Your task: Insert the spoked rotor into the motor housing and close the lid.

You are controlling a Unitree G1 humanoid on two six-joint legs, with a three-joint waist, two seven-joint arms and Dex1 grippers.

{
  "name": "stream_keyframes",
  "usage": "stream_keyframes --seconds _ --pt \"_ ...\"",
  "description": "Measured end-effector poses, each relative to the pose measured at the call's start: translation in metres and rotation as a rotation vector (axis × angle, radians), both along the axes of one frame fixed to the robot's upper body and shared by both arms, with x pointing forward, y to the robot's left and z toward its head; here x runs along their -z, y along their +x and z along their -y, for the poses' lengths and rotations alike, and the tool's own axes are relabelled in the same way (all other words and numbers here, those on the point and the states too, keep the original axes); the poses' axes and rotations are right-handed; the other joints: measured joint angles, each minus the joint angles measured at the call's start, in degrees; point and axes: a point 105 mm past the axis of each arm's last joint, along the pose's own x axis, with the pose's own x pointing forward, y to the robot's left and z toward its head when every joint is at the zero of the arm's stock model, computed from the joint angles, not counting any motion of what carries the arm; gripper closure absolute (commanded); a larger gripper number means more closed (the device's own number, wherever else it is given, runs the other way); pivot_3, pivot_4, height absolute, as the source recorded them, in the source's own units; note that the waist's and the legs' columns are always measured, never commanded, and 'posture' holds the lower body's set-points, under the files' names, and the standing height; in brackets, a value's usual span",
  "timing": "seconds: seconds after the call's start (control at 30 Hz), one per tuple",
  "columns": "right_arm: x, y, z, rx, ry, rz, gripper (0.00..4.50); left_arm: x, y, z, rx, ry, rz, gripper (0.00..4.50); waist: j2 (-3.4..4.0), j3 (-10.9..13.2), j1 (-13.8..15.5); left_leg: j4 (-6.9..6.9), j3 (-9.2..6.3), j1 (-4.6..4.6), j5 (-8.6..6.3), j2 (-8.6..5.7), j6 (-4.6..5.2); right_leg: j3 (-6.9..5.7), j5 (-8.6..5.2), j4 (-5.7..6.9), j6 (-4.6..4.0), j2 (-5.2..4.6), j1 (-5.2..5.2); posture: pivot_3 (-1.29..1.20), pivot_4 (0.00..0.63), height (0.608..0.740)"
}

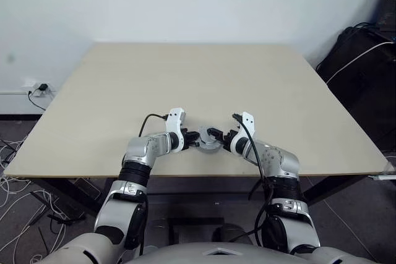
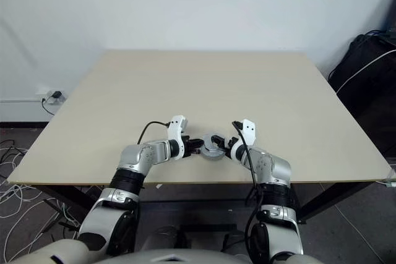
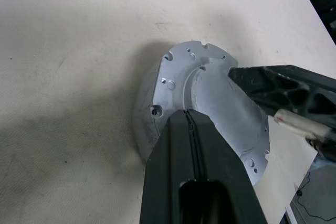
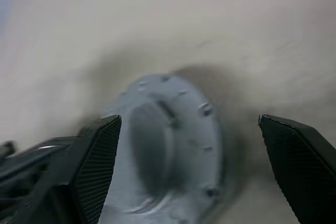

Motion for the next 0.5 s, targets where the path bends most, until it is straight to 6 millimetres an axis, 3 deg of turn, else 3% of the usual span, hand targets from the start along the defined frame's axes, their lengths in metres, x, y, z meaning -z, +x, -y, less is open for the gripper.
stream_keyframes --seconds 0.5 --pt "-0.0006 -0.0073 0.0070 0.117 0.378 -0.149 0.04 -0.0007 0.0008 -0.0049 -0.008 0.014 0.014 4.50 0.10 0.1 -0.7 0.00 0.00 -0.02 -0.01 0.03 0.01 0.00 0.00 0.00 0.01 0.03 -0.03 0.00 0.000 0.740"
